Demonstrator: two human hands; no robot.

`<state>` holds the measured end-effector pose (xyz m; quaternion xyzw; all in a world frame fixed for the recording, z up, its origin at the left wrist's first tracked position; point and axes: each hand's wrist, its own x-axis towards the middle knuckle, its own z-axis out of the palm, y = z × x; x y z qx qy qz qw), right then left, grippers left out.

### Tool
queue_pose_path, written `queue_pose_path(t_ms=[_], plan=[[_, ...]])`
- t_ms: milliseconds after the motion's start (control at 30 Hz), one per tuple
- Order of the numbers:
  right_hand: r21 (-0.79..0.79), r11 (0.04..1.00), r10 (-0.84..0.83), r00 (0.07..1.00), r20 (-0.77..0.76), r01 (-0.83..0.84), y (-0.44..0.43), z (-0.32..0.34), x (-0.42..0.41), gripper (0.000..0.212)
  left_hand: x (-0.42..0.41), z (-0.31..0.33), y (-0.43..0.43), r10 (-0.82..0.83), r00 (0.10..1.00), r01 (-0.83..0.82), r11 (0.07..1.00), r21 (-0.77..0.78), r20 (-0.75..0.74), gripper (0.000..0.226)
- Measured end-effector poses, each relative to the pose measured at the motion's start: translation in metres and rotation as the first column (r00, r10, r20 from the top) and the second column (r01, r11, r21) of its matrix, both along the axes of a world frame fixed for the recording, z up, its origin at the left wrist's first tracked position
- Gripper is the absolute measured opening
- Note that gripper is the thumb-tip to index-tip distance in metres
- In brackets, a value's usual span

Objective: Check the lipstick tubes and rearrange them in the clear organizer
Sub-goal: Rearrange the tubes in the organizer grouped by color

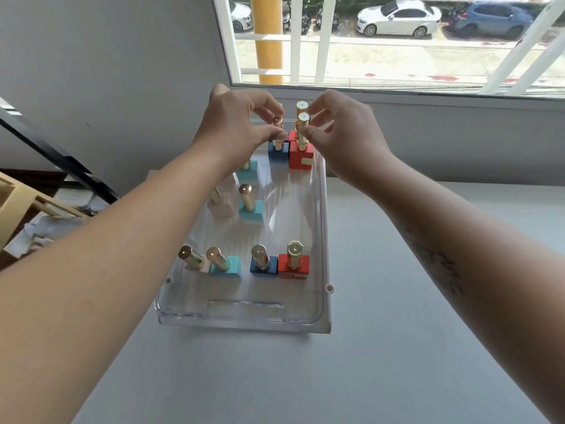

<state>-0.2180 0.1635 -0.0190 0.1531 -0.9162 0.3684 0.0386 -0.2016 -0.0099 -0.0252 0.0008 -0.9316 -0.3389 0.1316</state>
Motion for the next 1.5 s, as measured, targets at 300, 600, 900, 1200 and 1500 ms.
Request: queue_pose_path(t_ms=[300, 600, 900, 1200, 1500], plan=[[-0.042, 0.999, 0.000, 1.000, 0.001, 0.000, 0.018, 0.021, 0.036, 0.020, 0.041, 0.027, -0.003, -0.081, 0.997, 0.080, 0.995, -0.055, -0.018, 0.019], [-0.089, 0.990, 0.119, 0.982, 0.147, -0.107, 0.044, 0.019, 0.126, 0.017, 0.124, 0.042, -0.001, -0.264, 0.954, 0.269, 0.963, -0.011, 0.144, 0.012], [-0.062, 0.989, 0.142, 0.981, 0.135, -0.134, 0.034, 0.003, 0.156, 0.020, 0.157, 0.025, -0.008, -0.283, 0.939, 0.298, 0.953, -0.053, 0.194, 0.024], [-0.021, 0.995, 0.104, 0.992, 0.068, -0.102, 0.026, 0.003, 0.144, 0.013, 0.142, 0.013, -0.006, -0.281, 0.952, 0.291, 0.953, -0.086, 0.119, 0.018], [-0.059, 0.998, 0.007, 1.000, 0.028, -0.005, 0.014, 0.012, 0.074, 0.014, 0.074, 0.018, 0.003, -0.183, 0.980, 0.190, 0.978, -0.089, 0.084, 0.014]])
